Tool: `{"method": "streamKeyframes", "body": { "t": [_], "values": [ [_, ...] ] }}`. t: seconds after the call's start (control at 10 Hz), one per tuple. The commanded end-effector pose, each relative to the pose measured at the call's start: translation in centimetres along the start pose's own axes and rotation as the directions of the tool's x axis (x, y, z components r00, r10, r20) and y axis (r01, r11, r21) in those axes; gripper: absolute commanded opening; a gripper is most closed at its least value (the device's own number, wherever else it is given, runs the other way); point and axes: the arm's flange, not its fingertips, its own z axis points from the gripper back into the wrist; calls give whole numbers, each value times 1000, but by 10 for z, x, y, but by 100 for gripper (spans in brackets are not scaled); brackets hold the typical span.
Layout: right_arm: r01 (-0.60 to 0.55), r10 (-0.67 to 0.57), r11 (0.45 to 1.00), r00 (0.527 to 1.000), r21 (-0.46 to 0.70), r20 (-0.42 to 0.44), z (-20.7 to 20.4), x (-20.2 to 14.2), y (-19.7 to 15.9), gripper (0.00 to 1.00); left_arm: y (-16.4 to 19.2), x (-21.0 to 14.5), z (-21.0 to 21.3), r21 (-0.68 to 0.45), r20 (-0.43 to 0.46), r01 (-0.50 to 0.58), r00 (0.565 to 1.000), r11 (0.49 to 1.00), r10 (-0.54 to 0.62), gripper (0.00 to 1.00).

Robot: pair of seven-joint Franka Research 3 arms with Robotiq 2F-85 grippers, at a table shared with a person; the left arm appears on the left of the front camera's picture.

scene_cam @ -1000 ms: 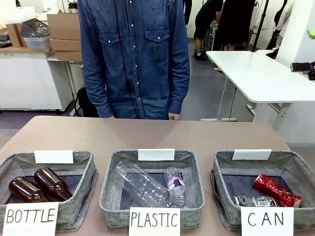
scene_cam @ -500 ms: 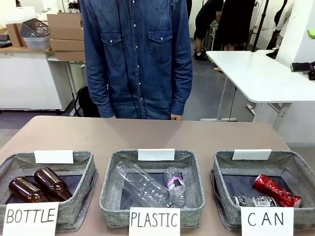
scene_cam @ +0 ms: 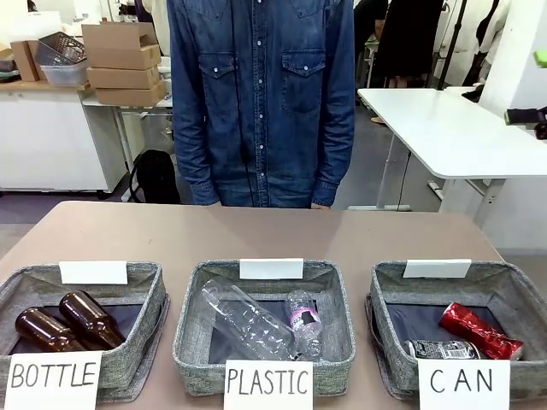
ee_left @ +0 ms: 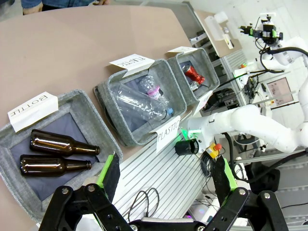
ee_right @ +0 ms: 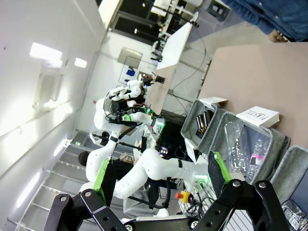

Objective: Sort the can waste into the basket.
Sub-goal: Pick up the can waste from the table and place it in the right Fabric basket.

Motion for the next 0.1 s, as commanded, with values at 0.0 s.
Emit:
{"method": "streamKeyframes", "body": {
  "t": [0.0],
  "values": [
    [-10,10,1000,1000,-7,-11,1,3,2,100,0,0,0,-26,12,20,1000,999,-19,100]
  ]
}}
